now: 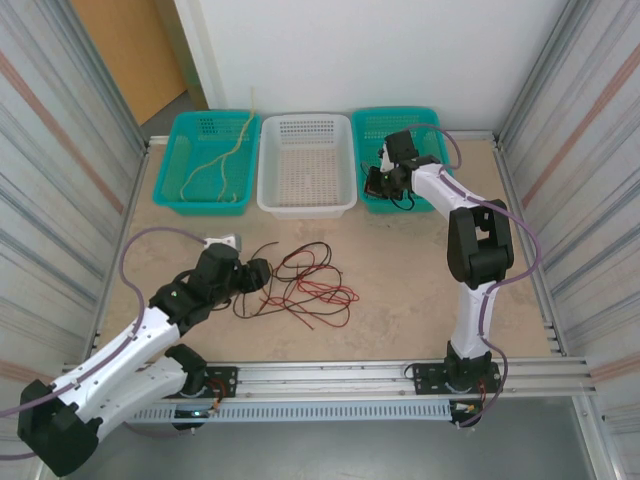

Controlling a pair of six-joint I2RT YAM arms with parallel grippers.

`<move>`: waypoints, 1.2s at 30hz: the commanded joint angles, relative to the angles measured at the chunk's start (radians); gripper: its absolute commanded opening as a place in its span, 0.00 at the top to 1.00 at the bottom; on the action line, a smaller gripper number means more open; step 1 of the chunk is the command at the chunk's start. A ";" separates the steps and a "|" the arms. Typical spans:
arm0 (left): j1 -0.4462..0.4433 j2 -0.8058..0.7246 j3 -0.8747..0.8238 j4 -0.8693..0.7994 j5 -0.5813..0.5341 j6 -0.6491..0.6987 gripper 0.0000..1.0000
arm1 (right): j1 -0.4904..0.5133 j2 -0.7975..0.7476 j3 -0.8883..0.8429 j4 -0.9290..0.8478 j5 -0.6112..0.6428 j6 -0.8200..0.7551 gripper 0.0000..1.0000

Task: Untangle the cables

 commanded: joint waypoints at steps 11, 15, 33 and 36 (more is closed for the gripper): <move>0.011 0.050 -0.049 0.093 0.026 -0.052 0.35 | 0.023 -0.041 -0.073 0.019 -0.048 0.035 1.00; 0.010 0.062 -0.049 0.102 0.035 -0.062 0.35 | 0.023 -0.069 -0.082 0.017 -0.016 0.030 0.98; 0.009 0.078 -0.078 0.113 0.066 -0.086 0.35 | 0.039 -0.251 0.061 -0.168 0.270 -0.060 0.55; 0.008 0.104 -0.072 0.128 0.091 -0.089 0.35 | 0.084 -0.334 0.008 -0.177 0.318 -0.067 0.55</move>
